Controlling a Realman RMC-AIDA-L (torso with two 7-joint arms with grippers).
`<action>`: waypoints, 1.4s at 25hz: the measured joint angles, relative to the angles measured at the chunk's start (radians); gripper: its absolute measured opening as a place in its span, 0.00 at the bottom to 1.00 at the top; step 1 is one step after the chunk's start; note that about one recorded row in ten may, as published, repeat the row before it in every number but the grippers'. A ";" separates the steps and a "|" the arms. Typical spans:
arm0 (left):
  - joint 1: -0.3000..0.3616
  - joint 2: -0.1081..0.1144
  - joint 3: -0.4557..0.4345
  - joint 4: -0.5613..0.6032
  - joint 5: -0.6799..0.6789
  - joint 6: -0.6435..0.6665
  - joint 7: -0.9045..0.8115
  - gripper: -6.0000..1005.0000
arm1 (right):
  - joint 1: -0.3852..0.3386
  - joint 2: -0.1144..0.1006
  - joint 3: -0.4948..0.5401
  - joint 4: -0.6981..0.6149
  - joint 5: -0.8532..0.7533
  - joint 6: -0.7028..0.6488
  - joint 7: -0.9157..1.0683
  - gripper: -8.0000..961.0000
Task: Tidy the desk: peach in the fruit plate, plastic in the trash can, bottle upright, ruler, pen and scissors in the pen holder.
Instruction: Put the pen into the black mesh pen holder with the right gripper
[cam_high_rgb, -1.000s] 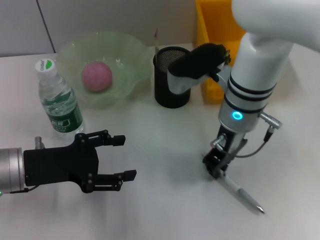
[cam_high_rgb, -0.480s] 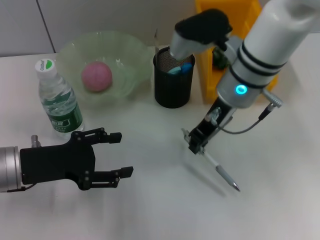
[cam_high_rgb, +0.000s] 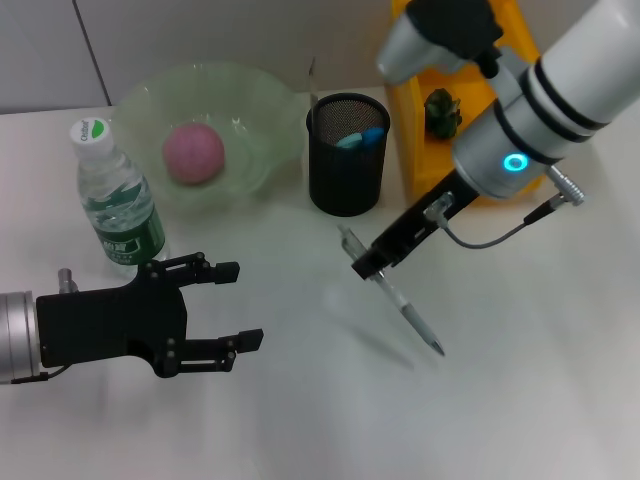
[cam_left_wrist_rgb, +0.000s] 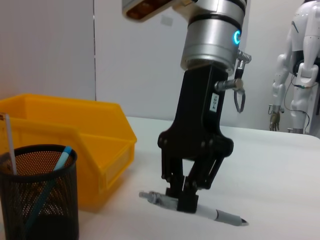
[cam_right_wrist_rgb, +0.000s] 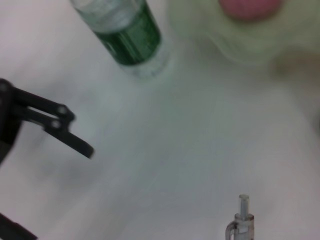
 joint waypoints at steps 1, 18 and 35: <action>0.000 0.000 0.000 0.000 0.000 0.000 0.000 0.83 | -0.013 0.000 0.001 -0.012 0.011 0.008 -0.022 0.19; -0.001 -0.009 -0.030 -0.004 -0.001 -0.022 -0.007 0.83 | -0.184 -0.001 0.154 -0.050 0.374 0.086 -0.481 0.19; -0.005 -0.025 -0.049 -0.007 -0.002 -0.052 -0.008 0.83 | -0.208 -0.001 0.295 -0.040 0.603 0.193 -0.629 0.20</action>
